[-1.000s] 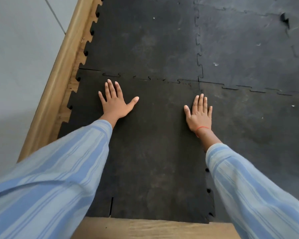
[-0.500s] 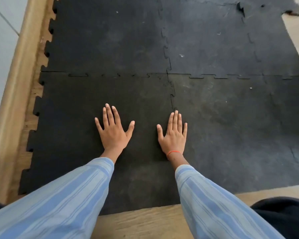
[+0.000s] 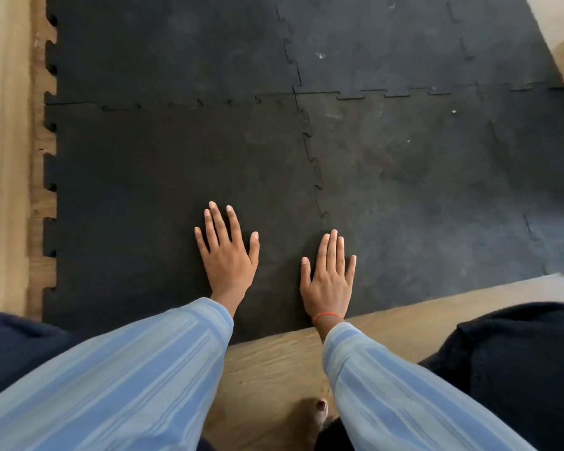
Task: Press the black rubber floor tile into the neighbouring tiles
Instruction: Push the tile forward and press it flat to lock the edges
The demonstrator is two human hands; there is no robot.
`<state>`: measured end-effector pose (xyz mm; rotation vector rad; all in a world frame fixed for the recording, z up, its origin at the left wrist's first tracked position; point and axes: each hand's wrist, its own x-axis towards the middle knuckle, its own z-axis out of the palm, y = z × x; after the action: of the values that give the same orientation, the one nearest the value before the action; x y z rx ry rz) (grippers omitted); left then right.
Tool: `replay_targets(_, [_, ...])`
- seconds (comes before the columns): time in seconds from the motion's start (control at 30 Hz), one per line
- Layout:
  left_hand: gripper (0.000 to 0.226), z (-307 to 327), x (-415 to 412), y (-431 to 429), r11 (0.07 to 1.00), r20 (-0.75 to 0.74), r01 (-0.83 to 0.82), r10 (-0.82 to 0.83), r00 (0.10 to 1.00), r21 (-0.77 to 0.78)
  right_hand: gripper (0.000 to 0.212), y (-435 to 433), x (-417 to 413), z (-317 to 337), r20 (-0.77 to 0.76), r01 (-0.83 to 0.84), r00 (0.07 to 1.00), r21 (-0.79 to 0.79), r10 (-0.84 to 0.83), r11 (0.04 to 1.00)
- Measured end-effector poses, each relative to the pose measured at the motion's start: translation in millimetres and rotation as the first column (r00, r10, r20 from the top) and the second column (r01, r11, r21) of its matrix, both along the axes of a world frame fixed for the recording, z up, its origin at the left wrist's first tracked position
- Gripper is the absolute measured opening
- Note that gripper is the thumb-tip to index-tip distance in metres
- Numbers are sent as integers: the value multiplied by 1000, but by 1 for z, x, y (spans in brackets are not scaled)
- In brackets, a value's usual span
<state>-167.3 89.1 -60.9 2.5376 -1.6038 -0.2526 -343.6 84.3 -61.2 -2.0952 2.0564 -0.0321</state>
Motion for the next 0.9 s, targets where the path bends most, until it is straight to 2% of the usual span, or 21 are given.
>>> replay_targets(0.4, [68,-4,-4,3,1000,-3,-3,3,1000,29,70,-4,5,3,-44,26,999,45,-24,999])
replay_targets(0.57, [70,2,17,-36,997,-29,-3,5,1000,83,64,-88,43,4,90,-126,989,63,120,990])
replay_targets(0.7, [70,3,30,-64,983,-67,36,-24,997,181,62,-134,41,0,49,-148,988,49,146,988])
replay_targets(0.9, [66,-1,35,-67,990,-10,18,-17,1000,138,64,-141,51,-2,35,-117,992,-46,119,992])
